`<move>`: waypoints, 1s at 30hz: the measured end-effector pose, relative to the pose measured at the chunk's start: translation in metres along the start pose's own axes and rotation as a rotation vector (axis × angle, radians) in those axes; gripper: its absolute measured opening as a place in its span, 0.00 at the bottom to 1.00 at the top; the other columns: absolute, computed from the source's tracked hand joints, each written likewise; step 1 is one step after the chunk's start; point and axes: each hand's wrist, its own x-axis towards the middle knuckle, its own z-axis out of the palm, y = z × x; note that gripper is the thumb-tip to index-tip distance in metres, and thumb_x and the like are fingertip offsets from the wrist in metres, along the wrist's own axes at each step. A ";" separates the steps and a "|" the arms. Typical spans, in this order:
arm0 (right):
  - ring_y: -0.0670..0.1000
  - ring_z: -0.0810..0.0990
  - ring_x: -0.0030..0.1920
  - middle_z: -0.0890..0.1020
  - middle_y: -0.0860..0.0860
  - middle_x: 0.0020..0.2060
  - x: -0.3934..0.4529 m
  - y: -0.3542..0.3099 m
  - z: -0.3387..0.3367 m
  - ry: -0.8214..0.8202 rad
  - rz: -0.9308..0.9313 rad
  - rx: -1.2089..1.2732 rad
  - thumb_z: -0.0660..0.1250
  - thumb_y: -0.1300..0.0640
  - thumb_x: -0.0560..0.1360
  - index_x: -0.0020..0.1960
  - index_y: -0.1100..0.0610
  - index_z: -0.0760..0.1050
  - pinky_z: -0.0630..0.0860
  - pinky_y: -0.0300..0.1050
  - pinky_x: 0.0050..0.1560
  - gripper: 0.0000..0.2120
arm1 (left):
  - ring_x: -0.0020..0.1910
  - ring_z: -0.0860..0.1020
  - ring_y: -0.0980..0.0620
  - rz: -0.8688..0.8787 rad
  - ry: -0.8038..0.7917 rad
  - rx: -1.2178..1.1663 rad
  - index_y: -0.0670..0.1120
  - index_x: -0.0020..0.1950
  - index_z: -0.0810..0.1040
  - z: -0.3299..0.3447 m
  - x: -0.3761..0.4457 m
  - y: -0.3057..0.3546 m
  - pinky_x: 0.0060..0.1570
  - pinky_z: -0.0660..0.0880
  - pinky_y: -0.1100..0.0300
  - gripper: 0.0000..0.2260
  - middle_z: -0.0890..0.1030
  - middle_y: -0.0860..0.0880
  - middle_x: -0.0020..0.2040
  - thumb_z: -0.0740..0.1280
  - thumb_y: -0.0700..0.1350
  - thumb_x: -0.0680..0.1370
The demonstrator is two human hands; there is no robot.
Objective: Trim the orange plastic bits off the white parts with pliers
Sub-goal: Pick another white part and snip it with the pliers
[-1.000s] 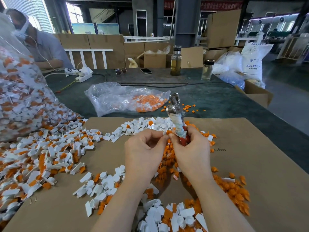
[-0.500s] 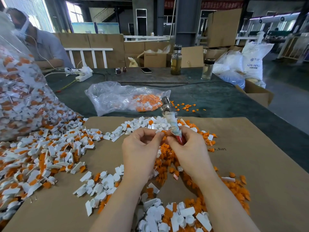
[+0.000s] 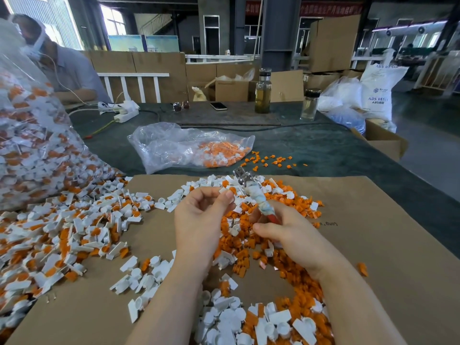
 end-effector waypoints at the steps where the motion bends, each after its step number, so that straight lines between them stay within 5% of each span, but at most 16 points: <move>1: 0.37 0.76 0.34 0.78 0.42 0.37 0.000 -0.001 0.001 0.010 0.006 -0.010 0.68 0.53 0.74 0.49 0.49 0.76 0.70 0.35 0.37 0.04 | 0.36 0.84 0.55 0.001 -0.002 -0.008 0.41 0.45 0.83 0.000 0.000 0.000 0.38 0.78 0.69 0.02 0.85 0.49 0.36 0.74 0.38 0.74; 6: 0.43 0.79 0.47 0.79 0.45 0.47 -0.001 0.000 0.000 -0.046 0.030 -0.120 0.68 0.52 0.76 0.57 0.49 0.73 0.74 0.42 0.49 0.11 | 0.37 0.84 0.55 0.027 -0.014 -0.019 0.42 0.46 0.82 -0.005 0.002 0.000 0.40 0.78 0.68 0.01 0.85 0.50 0.37 0.72 0.39 0.76; 9: 0.41 0.79 0.50 0.79 0.44 0.52 -0.001 0.000 0.000 -0.095 0.022 -0.159 0.68 0.54 0.76 0.60 0.45 0.71 0.74 0.36 0.51 0.14 | 0.38 0.84 0.55 0.049 -0.023 0.001 0.43 0.46 0.82 -0.009 0.004 0.001 0.42 0.79 0.66 0.01 0.85 0.50 0.38 0.72 0.40 0.76; 14: 0.35 0.77 0.44 0.79 0.42 0.47 -0.001 -0.002 0.002 -0.105 -0.017 -0.183 0.68 0.55 0.76 0.56 0.44 0.71 0.70 0.27 0.39 0.12 | 0.39 0.83 0.54 0.085 -0.062 0.008 0.44 0.44 0.82 -0.012 0.005 0.002 0.43 0.80 0.64 0.02 0.85 0.50 0.38 0.71 0.39 0.77; 17: 0.36 0.76 0.40 0.76 0.40 0.42 0.000 -0.002 0.003 -0.094 -0.033 -0.229 0.66 0.57 0.77 0.57 0.48 0.72 0.69 0.30 0.39 0.10 | 0.38 0.83 0.56 0.099 -0.075 0.004 0.44 0.44 0.81 -0.012 0.005 0.003 0.41 0.79 0.66 0.02 0.84 0.50 0.37 0.71 0.38 0.77; 21: 0.36 0.76 0.38 0.77 0.35 0.36 0.000 -0.003 0.008 -0.053 -0.093 -0.313 0.63 0.62 0.77 0.46 0.40 0.69 0.69 0.30 0.35 0.15 | 0.37 0.82 0.57 0.098 -0.065 -0.019 0.44 0.44 0.81 -0.012 0.004 0.002 0.41 0.78 0.67 0.02 0.84 0.51 0.36 0.70 0.38 0.77; 30: 0.43 0.76 0.26 0.74 0.42 0.31 0.002 -0.003 0.014 -0.006 -0.090 -0.337 0.61 0.62 0.77 0.42 0.37 0.65 0.70 0.33 0.26 0.19 | 0.34 0.80 0.59 0.090 -0.010 -0.018 0.43 0.44 0.81 -0.010 0.005 0.000 0.39 0.77 0.69 0.03 0.82 0.54 0.34 0.70 0.38 0.78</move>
